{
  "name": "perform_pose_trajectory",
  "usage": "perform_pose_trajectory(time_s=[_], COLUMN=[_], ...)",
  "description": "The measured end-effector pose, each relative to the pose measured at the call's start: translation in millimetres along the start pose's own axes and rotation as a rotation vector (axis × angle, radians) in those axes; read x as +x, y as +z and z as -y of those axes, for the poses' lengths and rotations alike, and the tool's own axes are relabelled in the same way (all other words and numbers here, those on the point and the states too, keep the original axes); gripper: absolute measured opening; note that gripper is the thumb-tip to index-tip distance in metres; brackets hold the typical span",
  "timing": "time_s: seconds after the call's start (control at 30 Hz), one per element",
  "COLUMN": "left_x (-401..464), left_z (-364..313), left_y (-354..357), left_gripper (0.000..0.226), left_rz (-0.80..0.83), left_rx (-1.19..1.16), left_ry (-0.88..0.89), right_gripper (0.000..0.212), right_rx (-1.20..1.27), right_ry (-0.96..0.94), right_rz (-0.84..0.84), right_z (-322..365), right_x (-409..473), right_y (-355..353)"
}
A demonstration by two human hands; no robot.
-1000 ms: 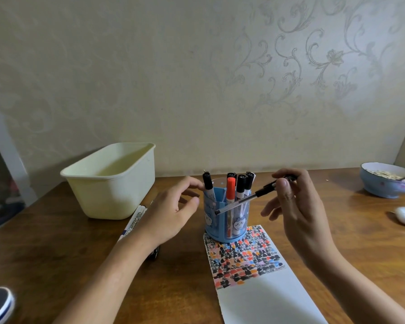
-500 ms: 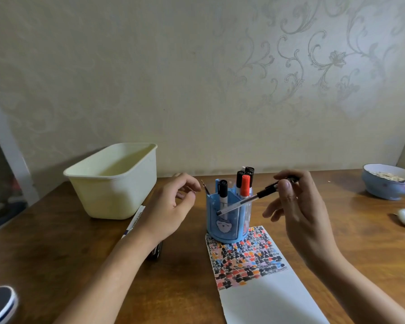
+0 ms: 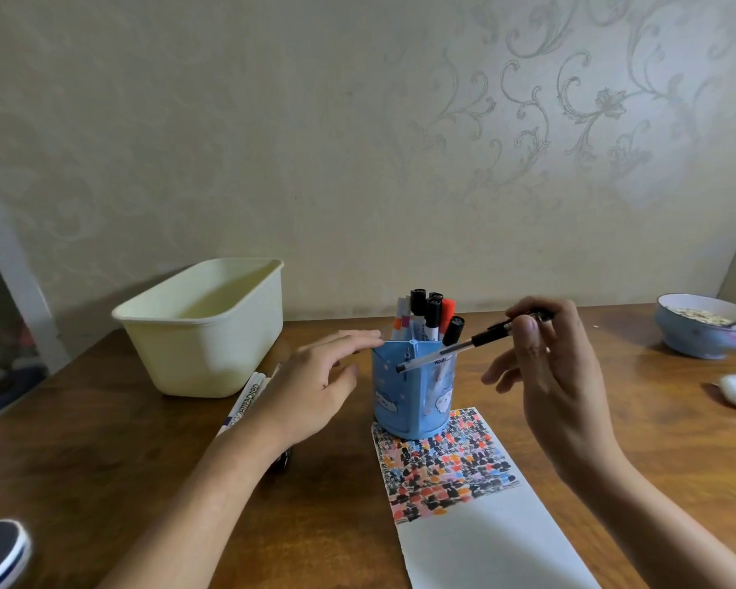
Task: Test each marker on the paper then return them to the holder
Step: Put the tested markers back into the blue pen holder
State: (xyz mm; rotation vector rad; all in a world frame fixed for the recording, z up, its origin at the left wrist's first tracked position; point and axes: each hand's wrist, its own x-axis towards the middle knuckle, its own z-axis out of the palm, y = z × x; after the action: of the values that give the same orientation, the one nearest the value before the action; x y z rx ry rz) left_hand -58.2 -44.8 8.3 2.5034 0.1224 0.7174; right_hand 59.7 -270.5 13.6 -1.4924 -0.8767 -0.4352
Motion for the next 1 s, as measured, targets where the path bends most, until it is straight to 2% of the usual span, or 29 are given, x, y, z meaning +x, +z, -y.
perform_pose_trajectory(time_s=[0.1, 0.23, 0.43, 0.7, 0.8, 0.9, 1.0], left_x=[1, 1, 1, 1, 0, 0, 0], left_z=[0, 1, -5, -6, -4, 0, 18], left_y=[-2, -1, -5, -9, -12, -18, -28], left_gripper=[0.046, 0.043, 0.033, 0.037, 0.038, 0.039, 0.038], left_rz=[-0.038, -0.010, -0.028, -0.018, -0.007, -0.053, -0.049], left_rx=[-0.019, 0.012, -0.081, -0.131, -0.136, -0.157, -0.017], left_ry=[0.032, 0.021, 0.050, 0.053, 0.038, 0.019, -0.025], right_gripper=[0.021, 0.014, 0.029, 0.022, 0.035, 0.036, 0.037], right_rx=[-0.004, -0.028, -0.149, -0.289, -0.338, -0.355, -0.338], right_ry=[-0.012, -0.017, -0.076, -0.109, -0.148, -0.181, -0.186], right_rz=[-0.024, -0.046, 0.044, 0.132, 0.175, 0.185, 0.176], right_z=[1, 3, 0, -2, -1, 2, 1], right_x=[2, 5, 8, 8, 5, 1, -6], right_y=[0, 1, 10, 26, 28, 26, 23])
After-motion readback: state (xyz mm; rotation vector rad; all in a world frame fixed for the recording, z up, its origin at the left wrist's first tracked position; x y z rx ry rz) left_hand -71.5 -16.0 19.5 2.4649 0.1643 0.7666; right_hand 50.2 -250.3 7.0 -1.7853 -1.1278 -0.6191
